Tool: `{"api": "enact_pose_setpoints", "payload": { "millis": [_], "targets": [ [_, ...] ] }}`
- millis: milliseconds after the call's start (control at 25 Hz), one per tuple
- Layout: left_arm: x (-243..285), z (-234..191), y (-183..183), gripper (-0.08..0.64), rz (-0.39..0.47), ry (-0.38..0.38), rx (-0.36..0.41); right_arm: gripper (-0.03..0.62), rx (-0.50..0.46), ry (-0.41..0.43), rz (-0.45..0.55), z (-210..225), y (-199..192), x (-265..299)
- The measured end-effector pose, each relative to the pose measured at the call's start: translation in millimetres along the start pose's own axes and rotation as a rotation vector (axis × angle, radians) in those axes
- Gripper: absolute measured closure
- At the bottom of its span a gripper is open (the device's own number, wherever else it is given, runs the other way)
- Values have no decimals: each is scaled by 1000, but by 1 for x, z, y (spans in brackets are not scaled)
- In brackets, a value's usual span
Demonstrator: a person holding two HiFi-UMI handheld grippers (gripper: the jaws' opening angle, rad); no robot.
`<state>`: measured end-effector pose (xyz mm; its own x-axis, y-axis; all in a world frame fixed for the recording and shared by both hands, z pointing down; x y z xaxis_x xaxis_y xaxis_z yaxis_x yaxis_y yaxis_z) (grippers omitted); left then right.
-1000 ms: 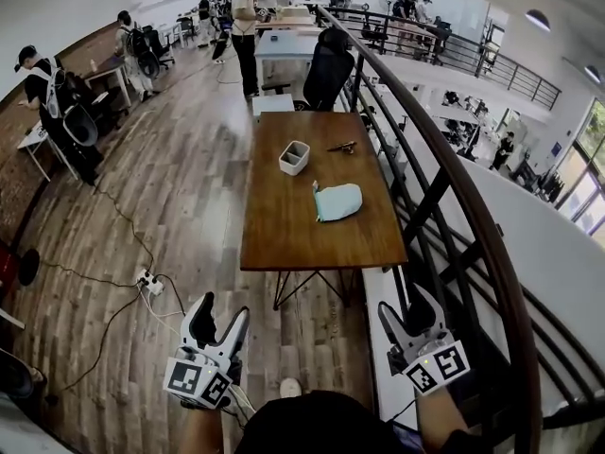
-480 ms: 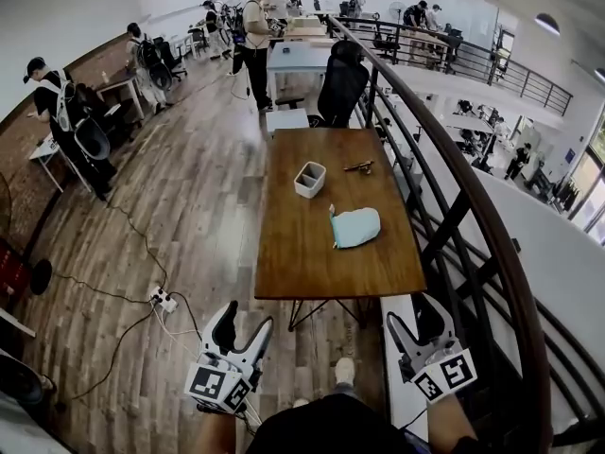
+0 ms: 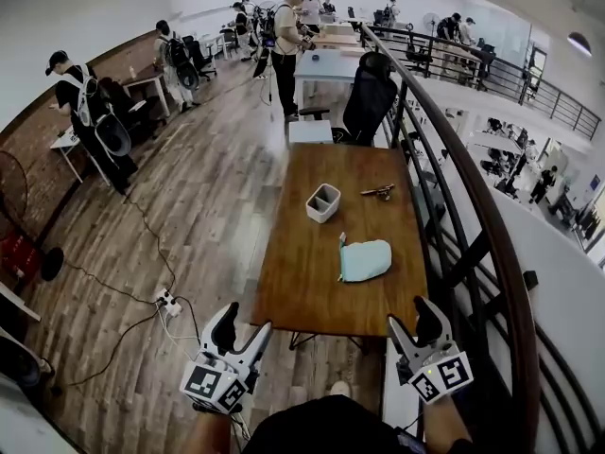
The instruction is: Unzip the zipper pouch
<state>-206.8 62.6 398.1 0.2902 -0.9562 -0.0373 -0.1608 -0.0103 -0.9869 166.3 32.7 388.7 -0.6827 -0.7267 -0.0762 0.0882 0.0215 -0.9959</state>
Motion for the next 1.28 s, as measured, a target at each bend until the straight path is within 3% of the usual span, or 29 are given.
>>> {"api": "enact_pose_setpoints", "payload": {
  "millis": [240,520,760,1280],
  "targets": [
    [48,17,-7,256,-6,35,51,322,12,61,13,53,1,20],
    [80,43,-20,256,-41,62,-7,337,40,129,-31,97,-3,31],
    [89,47,-34,256,-83,70,-11,349,63,177,-72,105,-27,50],
    [132,11,-53,256,-101,24,-17,357,8,229,-300,119,-94,120]
  ]
}}
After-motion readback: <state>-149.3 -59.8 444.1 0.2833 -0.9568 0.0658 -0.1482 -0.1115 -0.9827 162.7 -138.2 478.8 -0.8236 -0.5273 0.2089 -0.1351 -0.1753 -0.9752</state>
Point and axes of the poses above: the fingertips, and each gripper's own axes: x forward along the fingers, z to its right, y out of its top, the point moved 9 cm from there along -x, backward along the fingers, and after that the axes turned 8 degrees about y, right-handed, at the moved point
